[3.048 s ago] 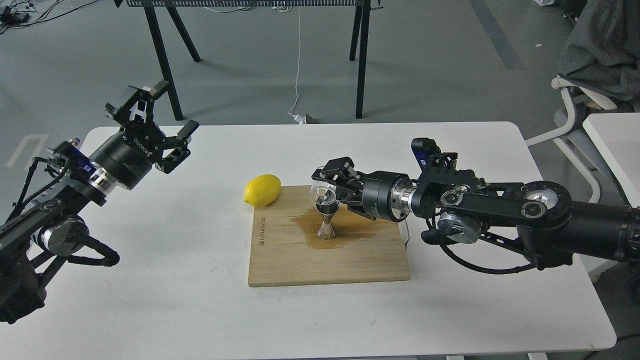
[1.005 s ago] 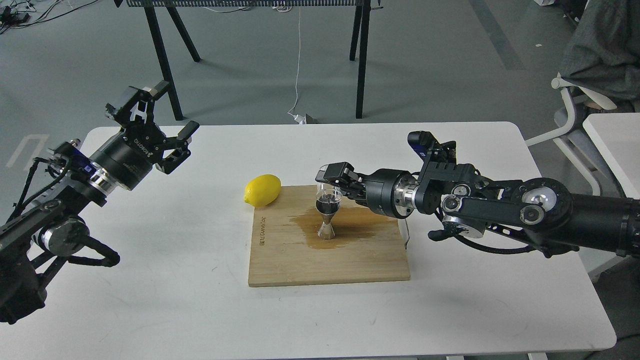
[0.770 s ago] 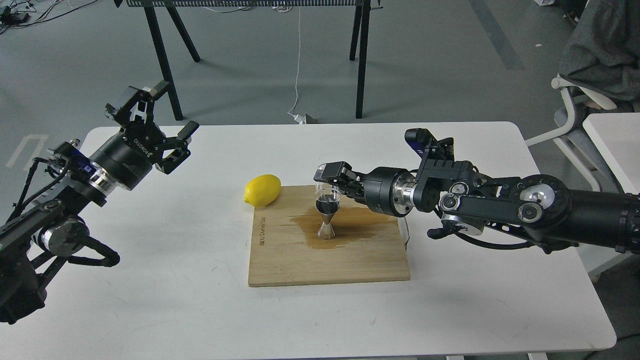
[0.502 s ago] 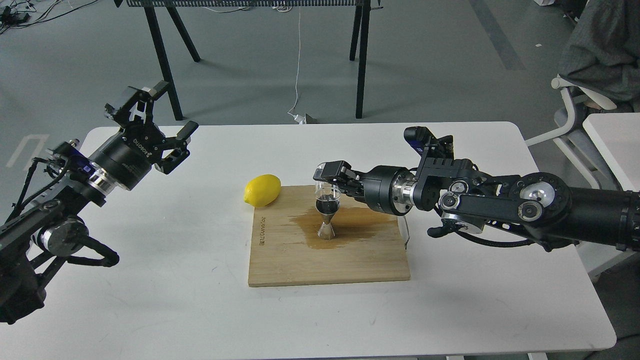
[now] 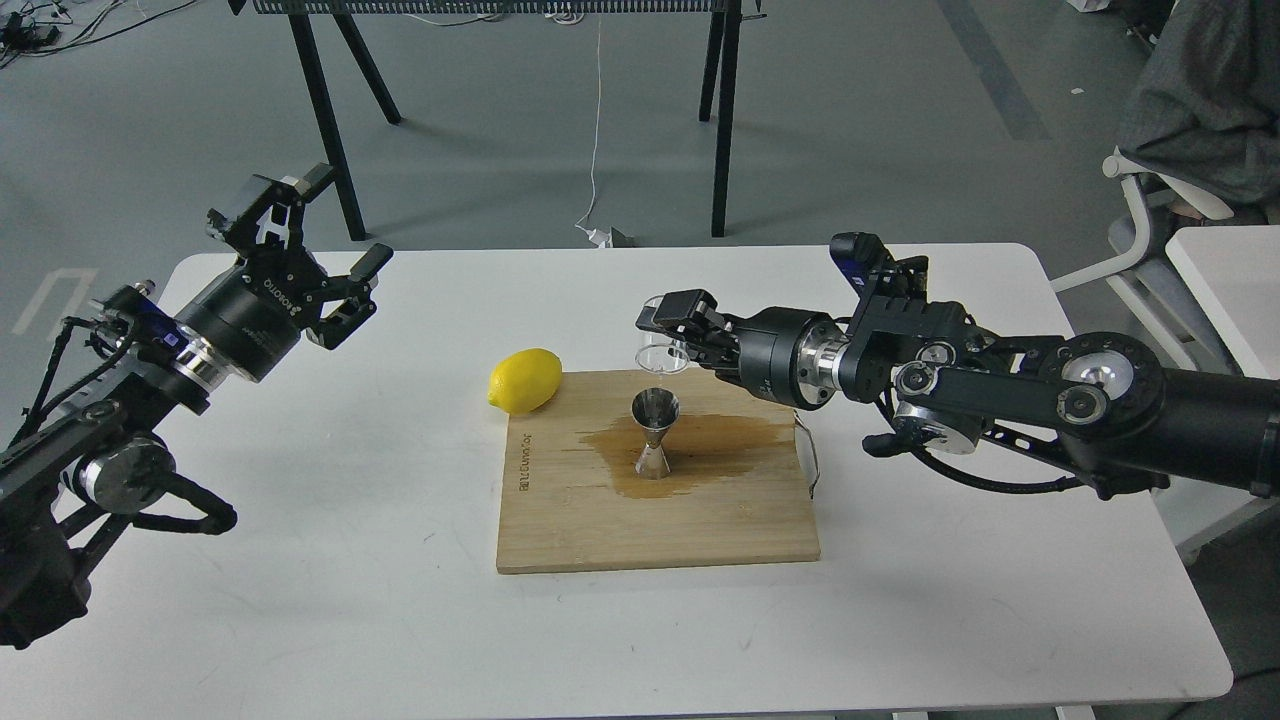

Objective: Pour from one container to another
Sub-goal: 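Raise the glass cup upright and move it back toward its spot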

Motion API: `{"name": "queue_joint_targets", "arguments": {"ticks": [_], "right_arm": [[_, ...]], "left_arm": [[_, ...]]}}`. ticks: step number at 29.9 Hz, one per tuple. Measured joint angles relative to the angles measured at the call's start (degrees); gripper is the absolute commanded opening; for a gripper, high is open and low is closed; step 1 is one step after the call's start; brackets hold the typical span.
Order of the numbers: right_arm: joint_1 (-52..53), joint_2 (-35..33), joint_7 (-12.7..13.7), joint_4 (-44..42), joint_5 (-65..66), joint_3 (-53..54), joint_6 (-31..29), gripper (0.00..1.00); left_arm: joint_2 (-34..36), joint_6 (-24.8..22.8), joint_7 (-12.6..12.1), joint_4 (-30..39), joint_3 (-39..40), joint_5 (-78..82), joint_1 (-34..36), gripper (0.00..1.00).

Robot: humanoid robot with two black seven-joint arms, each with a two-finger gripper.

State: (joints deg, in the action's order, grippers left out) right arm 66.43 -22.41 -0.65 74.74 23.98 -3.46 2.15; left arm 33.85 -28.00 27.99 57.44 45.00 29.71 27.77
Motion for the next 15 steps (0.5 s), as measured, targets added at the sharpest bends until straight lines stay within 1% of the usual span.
{"name": "queue_joint_targets", "arguments": {"ticks": [5,9,12,15], "right_arm": [[-5.56,-1.25,-0.31,-0.09,-5.37,8.93,-0.61,0.39],[-13.06,-2.65,-0.84,-0.03,-9.59,18.72,-0.74,0.39],[-20.92,-3.01,-1.24,0.05,-12.54,28.50,-1.37,0.39],[-30.67,-2.98,-1.43,0.14,-14.88,40.98,-2.87,0.39]], "left_arm": [[0.00,0.00,0.00,-0.05,0.00,0.00,0.06,0.98],[0.05,0.00,0.00,-0.21,0.00,0.00,0.07,0.98],[0.06,0.00,0.00,-0.60,0.00,0.00,0.09,0.98],[-0.09,0.00,0.00,-0.82,0.00,-0.07,0.09,0.98]]}}
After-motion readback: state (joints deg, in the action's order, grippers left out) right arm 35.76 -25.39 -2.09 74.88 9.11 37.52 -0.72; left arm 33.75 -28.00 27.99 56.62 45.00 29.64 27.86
